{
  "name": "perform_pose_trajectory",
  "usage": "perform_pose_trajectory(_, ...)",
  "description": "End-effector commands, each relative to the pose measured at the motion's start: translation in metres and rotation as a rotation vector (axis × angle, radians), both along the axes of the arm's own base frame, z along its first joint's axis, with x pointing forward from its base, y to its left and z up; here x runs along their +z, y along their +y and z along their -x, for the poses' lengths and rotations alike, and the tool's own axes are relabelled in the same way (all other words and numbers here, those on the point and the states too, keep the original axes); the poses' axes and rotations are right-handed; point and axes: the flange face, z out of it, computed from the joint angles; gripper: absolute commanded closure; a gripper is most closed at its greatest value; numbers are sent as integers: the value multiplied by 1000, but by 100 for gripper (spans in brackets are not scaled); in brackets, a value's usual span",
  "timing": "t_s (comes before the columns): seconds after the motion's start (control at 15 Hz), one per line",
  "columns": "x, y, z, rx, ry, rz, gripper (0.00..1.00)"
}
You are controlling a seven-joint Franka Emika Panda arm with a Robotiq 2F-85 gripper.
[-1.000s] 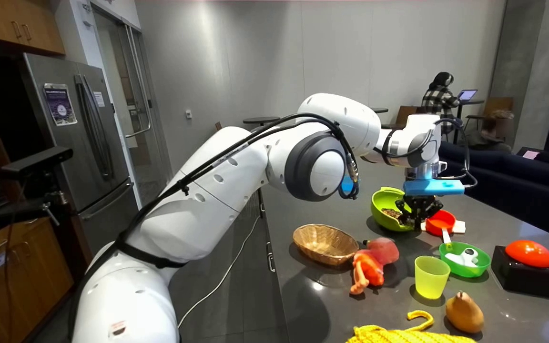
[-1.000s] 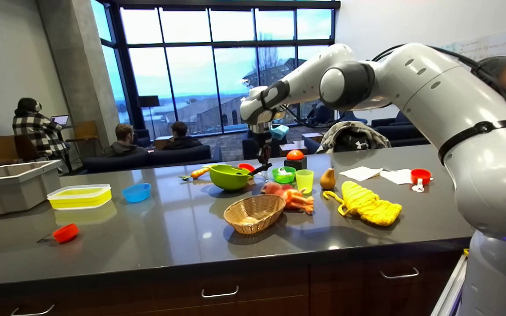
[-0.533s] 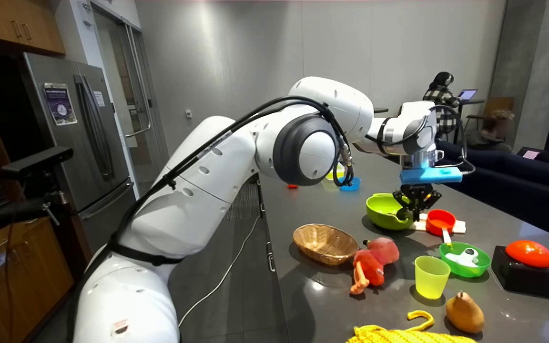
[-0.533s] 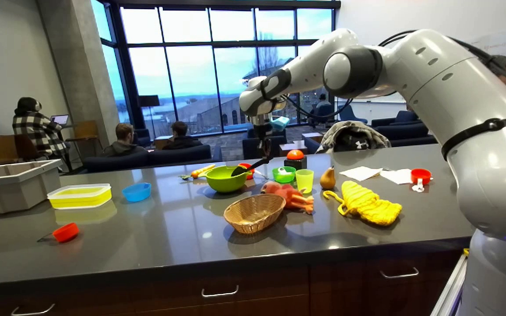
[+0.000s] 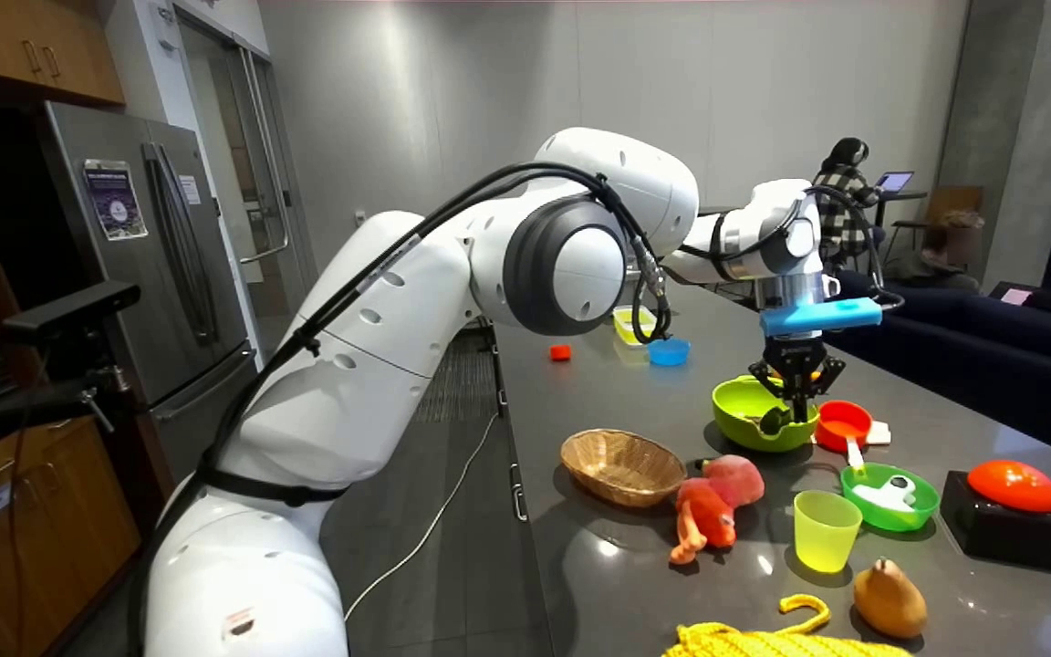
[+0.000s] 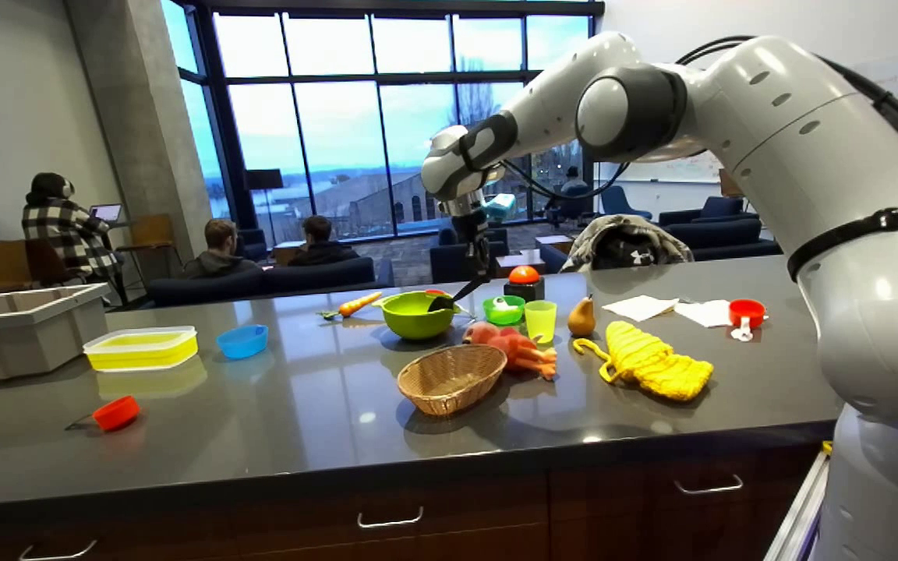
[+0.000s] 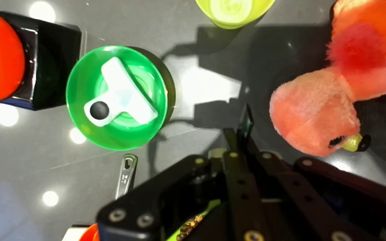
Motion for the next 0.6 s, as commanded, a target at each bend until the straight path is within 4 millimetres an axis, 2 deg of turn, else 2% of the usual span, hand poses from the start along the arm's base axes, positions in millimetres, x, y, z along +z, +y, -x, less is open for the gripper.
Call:
perform_pose_trajectory(0.0,19,15,9,33,28,72,99)
perform_pose_trajectory(0.53,37,34,1,109,24,141,99)
